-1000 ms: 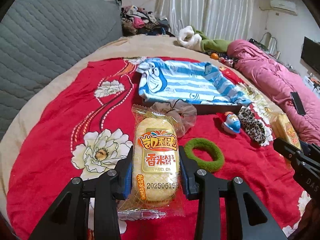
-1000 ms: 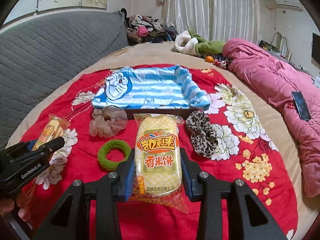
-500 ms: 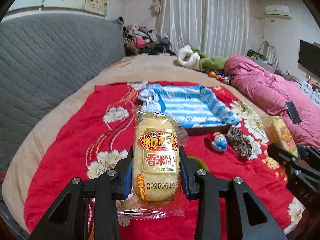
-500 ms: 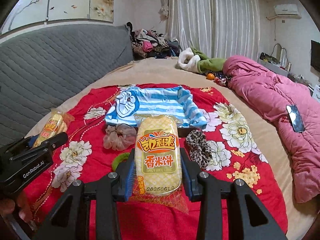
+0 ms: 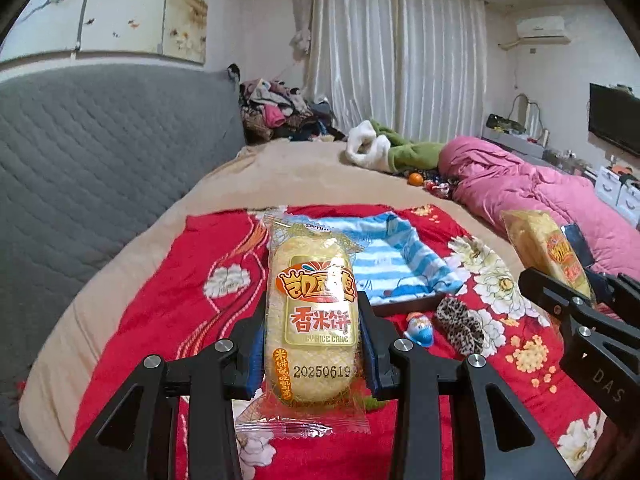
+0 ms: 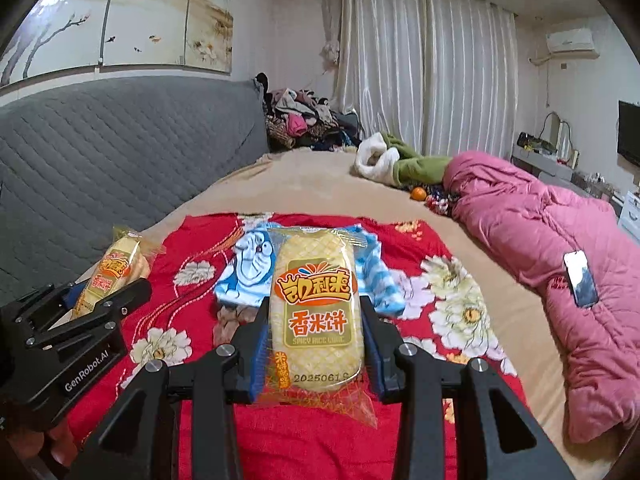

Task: Organize objects
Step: 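Lift both held rice cake packages and carry them over the striped tray, then lower both packages onto the striped cloth and open both grippers, then withdraw both open tools back from the tray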

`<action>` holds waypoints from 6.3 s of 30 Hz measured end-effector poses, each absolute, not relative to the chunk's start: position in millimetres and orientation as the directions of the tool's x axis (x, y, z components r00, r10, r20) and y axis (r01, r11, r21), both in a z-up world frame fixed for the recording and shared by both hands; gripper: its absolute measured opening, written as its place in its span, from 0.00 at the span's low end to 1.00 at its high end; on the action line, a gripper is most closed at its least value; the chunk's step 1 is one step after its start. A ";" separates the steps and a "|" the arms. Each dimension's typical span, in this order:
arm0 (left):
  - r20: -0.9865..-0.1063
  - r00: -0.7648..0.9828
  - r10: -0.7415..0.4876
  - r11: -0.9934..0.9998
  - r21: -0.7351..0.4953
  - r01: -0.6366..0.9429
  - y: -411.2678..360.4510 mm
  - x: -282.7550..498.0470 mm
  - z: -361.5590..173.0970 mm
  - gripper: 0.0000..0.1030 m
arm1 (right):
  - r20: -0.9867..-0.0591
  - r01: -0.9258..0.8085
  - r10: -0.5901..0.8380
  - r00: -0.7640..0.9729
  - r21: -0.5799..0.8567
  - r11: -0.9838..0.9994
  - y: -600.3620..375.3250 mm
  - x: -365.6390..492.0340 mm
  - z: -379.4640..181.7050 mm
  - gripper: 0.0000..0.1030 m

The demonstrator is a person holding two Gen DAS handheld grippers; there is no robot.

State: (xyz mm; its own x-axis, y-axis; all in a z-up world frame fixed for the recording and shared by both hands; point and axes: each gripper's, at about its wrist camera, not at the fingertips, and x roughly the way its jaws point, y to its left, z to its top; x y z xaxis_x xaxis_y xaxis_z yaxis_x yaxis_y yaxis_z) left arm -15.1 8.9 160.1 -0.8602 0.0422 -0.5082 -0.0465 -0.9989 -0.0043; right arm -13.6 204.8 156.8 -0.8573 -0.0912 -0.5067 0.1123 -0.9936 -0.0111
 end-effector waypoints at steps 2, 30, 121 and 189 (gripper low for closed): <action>-0.503 -0.864 0.039 -0.999 0.003 -0.047 11.0 -17.4 164.2 0.38 | -0.505 0.114 -0.096 -0.858 -0.005 -0.993 205.6 -15.7 161.3 0.39; -0.457 -0.889 0.028 -1.000 -0.001 -0.031 31.8 -88.8 214.3 0.38 | -0.449 0.138 -0.127 -0.884 0.007 -0.990 220.9 -72.1 200.9 0.39; -0.825 -0.559 -0.079 -0.997 0.067 0.042 41.6 -425.9 -52.6 0.41 | -0.858 0.104 -0.039 -0.512 -0.017 -0.994 209.6 -402.9 -53.4 0.39; -0.668 -0.729 0.150 -0.988 -0.130 -0.084 21.8 -169.9 100.4 1.00 | -0.544 0.182 -0.227 -0.808 0.137 -0.974 238.9 -133.6 112.6 0.81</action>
State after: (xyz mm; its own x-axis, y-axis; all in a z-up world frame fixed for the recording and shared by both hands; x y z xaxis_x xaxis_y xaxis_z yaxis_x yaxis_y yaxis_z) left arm -169.9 21.8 100.4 -0.7291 0.1501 -0.6677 -0.0839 -0.9879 -0.1304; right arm -133.6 238.9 112.6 -0.8075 -0.2273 -0.5443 0.1819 -0.9738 0.1366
